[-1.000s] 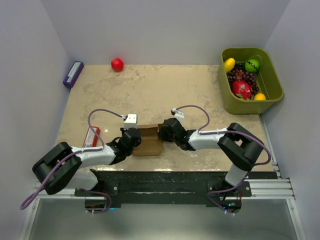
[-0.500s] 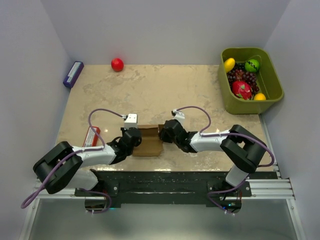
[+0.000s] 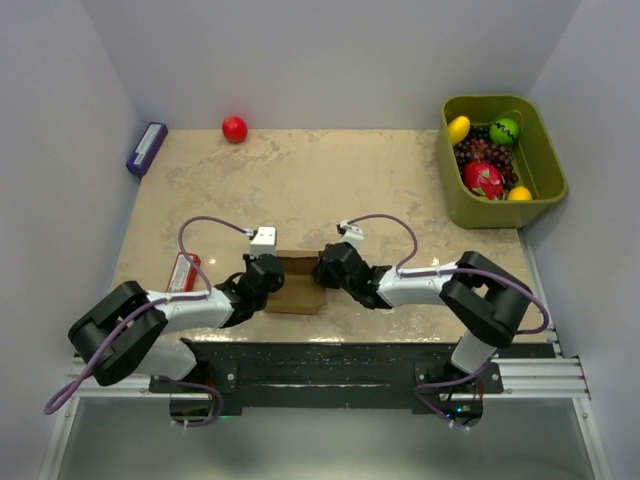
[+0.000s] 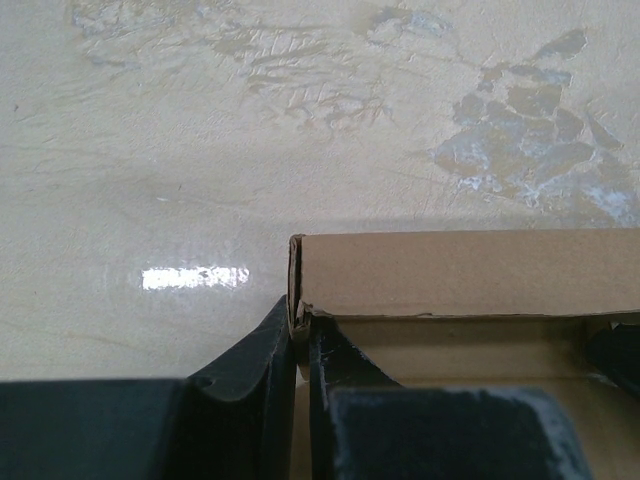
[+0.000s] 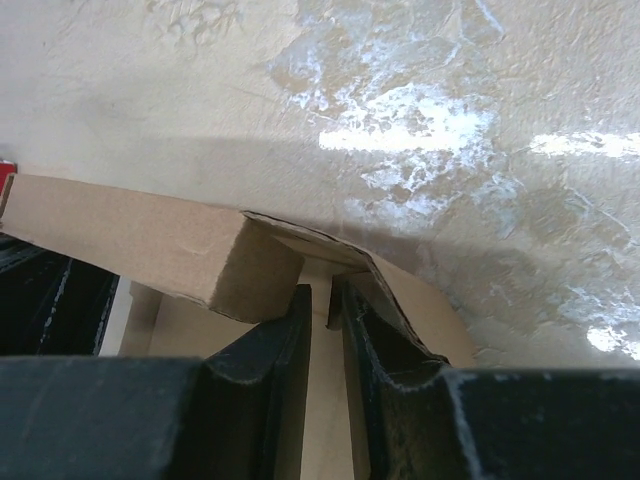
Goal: Fold the paper box
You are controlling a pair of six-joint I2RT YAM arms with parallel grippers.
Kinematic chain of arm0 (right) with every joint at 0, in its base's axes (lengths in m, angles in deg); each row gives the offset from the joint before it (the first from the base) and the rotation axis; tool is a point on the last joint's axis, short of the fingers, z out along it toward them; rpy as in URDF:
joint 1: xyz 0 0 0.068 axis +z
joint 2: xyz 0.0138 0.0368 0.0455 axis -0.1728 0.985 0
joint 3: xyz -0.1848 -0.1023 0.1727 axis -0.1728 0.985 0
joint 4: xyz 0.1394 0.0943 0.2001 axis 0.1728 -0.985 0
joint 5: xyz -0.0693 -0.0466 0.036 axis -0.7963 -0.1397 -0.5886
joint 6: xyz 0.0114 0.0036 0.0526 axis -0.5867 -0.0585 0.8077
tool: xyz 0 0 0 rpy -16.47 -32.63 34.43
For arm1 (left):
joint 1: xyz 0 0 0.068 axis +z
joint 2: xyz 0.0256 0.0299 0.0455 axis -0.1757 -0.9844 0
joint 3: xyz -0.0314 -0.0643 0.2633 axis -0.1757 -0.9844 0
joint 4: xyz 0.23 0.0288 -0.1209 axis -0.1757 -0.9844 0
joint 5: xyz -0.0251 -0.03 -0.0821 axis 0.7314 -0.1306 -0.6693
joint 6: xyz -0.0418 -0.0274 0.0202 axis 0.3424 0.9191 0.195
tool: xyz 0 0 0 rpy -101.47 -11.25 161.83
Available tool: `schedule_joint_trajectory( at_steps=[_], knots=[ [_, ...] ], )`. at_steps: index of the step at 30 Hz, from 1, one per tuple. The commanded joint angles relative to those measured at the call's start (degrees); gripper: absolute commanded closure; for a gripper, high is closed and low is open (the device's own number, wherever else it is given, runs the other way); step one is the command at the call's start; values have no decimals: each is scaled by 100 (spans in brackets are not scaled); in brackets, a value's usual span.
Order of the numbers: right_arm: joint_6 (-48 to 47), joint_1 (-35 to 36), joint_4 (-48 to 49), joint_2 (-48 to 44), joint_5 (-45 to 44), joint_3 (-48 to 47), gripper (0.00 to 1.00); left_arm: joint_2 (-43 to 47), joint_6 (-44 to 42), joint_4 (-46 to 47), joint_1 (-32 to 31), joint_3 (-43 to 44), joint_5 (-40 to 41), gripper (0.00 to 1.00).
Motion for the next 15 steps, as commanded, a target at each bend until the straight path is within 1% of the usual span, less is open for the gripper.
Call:
schedule_joint_trajectory(
  at_steps=[1,11,15],
  knots=[
    [-34,78,161,146,-20,-261,78,-110,194,108,-27,101,-175,100],
    [45,105,-120,497,15,-481,82,-110,203,126,-27,101,-210,100],
    [142,113,-462,647,-46,-630,84,-101,211,126,-27,101,-211,100]
  ],
)
